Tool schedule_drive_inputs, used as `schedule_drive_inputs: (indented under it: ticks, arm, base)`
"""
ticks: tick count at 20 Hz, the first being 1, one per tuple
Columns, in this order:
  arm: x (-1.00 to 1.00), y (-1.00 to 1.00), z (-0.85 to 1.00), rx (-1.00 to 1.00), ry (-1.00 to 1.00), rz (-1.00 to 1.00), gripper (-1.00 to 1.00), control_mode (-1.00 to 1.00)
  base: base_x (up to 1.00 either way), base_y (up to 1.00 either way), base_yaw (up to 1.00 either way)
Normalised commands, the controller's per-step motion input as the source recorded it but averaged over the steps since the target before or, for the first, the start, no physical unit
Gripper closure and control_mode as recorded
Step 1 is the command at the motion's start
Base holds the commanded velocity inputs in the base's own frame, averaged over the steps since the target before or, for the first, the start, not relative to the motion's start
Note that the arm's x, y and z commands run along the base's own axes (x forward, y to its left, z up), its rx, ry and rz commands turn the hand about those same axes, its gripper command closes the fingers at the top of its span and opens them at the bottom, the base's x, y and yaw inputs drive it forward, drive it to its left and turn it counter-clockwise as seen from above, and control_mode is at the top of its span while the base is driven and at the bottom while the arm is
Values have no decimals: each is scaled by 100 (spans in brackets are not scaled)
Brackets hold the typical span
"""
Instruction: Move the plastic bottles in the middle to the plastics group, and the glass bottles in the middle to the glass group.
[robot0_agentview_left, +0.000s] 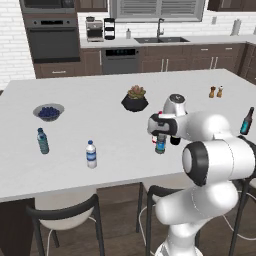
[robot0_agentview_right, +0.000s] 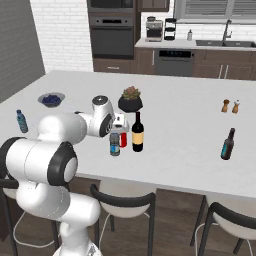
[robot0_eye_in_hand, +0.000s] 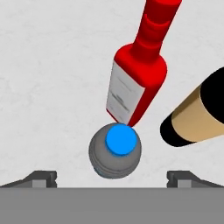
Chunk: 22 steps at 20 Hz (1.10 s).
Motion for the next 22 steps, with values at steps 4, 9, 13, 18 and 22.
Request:
schedule_drive_inputs:
  ticks: [4, 9, 13, 18, 22]
  arm:
    - [20, 0, -11, 0, 1, 0, -100, -100]
    - [8, 0, -21, 0, 0, 0, -100, -100]
    - [7, 0, -22, 0, 0, 0, -100, -100]
    - [1, 0, -7, 0, 0, 0, -100, -100]
    - [0, 0, 0, 0, 0, 0, -100, -100]
  base:
    - [0, 0, 0]
    - [0, 0, 0]
    - [0, 0, 0]
    - [0, 0, 0]
    - [0, 0, 0]
